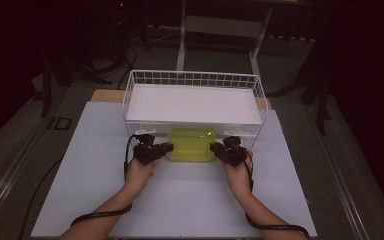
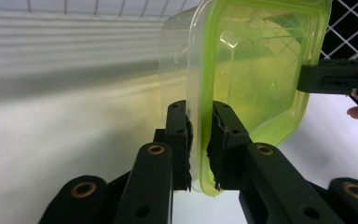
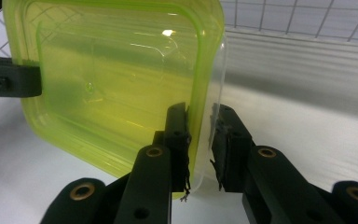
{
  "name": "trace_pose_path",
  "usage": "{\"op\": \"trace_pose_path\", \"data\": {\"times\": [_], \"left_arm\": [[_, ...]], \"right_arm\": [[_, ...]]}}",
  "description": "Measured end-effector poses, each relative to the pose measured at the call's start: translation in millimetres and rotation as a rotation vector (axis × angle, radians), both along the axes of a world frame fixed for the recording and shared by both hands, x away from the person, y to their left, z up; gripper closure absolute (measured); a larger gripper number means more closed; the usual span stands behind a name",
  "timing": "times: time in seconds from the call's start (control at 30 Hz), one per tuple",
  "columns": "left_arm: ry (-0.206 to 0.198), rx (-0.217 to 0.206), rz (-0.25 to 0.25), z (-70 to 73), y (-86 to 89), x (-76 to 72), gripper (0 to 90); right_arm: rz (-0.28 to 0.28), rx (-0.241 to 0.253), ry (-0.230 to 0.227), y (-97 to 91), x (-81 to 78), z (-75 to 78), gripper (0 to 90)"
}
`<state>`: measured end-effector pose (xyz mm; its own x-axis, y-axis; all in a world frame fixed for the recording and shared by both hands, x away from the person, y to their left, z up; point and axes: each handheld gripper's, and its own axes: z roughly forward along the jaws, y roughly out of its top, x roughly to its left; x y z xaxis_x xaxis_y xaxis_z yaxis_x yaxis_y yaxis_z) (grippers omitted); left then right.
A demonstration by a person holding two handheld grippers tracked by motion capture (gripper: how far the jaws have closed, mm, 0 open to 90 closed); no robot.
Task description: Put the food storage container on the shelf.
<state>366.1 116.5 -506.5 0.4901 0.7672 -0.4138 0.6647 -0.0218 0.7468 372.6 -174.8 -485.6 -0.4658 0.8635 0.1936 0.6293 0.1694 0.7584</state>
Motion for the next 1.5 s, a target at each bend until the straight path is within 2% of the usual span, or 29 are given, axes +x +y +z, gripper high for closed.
{"op": "trace_pose_path", "data": {"times": [0.03, 0.1, 0.17, 0.2, 0.4, 0.47, 0.6, 0.8, 1.0, 1.03, 1.1, 1.17, 1.2, 1.33, 1.4, 1.47, 1.5], "left_arm": [[-0.009, 0.003, 0.004, -0.3, -0.2, 0.3, 78.8], [0.005, -0.009, 0.001, -0.2, -0.1, 0.7, 78.8], [0.003, -0.006, -0.004, 0.4, -0.2, 0.4, 79.2], [0.002, -0.003, -0.012, 3.2, -0.6, -5.0, 79.2], [0.025, 0.001, -0.009, 6.6, -2.3, -14.8, 79.1], [0.037, 0.002, -0.011, 6.2, -2.5, -17.4, 79.1], [0.049, 0.014, -0.01, 2.0, -2.7, -16.0, 78.9], [0.017, -0.01, 0.009, -2.3, -0.4, -10.9, 76.7], [-0.052, 0.009, 0.035, -3.3, -4.6, -6.9, 68.9], [-0.074, 0.023, 0.026, -3.7, -5.1, -5.9, 65.3], [-0.088, 0.024, 0.027, -4.9, -5.9, -4.7, 62.2], [-0.101, 0.02, 0.033, -5.2, -6.1, -3.2, 60.6], [-0.118, 0.048, 0.032, -3.9, -8.2, -2.0, 55.2], [-0.12, 0.071, 0.024, -3.4, -14.7, -0.6, 49.3], [-0.11, 0.057, 0.026, -4.4, -16.5, 1.1, 45.0], [-0.099, 0.039, 0.034, -5.1, -15.8, 3.2, 44.5], [-0.098, 0.036, 0.037, -5.5, -14.6, 4.4, 44.5]], "right_arm": [[0.0, 0.0, 0.0, 0.0, 0.0, 0.0, 77.3], [-0.012, 0.021, 0.01, -0.4, 1.2, -0.4, 77.7], [-0.015, 0.019, 0.009, -0.5, 0.8, -0.2, 77.7], [-0.015, 0.021, 0.019, -1.7, -2.5, -0.2, 77.7], [-0.011, 0.021, 0.039, -2.7, -11.0, 1.2, 77.5], [-0.009, 0.03, 0.062, -4.2, -14.3, -0.2, 77.5], [-0.008, 0.011, 0.058, -2.5, -15.7, -2.6, 77.3], [-0.007, 0.002, 0.023, 1.3, -13.5, -0.7, 76.5], [-0.028, -0.004, -0.022, 3.2, -7.7, -1.1, 74.1], [-0.028, -0.01, -0.03, 3.3, -6.7, -1.4, 73.8], [-0.034, -0.034, -0.053, 4.2, -5.7, -2.3, 72.1], [-0.036, -0.021, -0.046, 4.0, -4.0, -3.1, 71.0], [-0.039, -0.019, -0.045, 5.2, -3.2, -3.4, 68.7], [-0.043, -0.033, -0.059, 8.6, -3.6, -4.7, 62.8], [-0.058, -0.053, -0.078, 11.0, -4.4, -5.9, 61.2], [-0.068, -0.036, -0.08, 9.9, -3.7, -6.3, 55.5], [-0.068, -0.036, -0.08, 9.9, -3.7, -6.3, 55.5]]}}
